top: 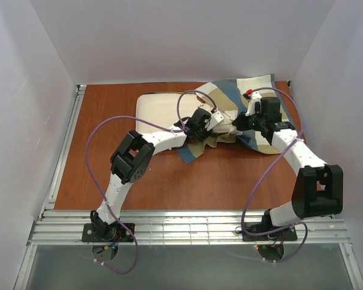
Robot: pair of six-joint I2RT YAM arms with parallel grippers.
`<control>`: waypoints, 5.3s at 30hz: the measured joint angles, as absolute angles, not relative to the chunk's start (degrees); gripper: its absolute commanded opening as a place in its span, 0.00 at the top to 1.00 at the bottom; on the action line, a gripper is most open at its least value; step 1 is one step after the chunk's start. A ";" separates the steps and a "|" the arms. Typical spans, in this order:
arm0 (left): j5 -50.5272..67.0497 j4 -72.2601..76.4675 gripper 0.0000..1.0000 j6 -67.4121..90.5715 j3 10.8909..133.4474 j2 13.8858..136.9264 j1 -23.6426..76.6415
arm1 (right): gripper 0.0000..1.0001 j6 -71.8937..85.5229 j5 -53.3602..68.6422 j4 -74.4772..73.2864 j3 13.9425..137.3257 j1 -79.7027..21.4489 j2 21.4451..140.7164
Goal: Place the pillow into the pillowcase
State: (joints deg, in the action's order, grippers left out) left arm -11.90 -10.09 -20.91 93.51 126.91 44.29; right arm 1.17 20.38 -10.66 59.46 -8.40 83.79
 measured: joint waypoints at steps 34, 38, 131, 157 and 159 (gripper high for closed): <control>16.56 -13.06 1.00 -1.19 89.58 120.81 38.35 | 0.99 17.82 37.15 -9.17 56.80 -20.05 79.46; 17.21 -10.31 0.62 1.10 80.47 114.08 38.63 | 0.99 18.98 41.04 -9.13 54.48 -14.39 78.72; 22.15 -19.22 1.00 12.97 88.36 114.13 33.80 | 0.31 17.67 14.92 8.99 41.85 -16.12 87.77; 26.20 -17.96 1.00 16.19 88.38 114.15 32.05 | 0.25 6.37 24.25 4.78 48.27 -3.92 84.88; 26.24 -17.96 1.00 16.21 88.38 114.15 32.05 | 0.32 7.75 26.50 4.23 44.62 -5.17 79.94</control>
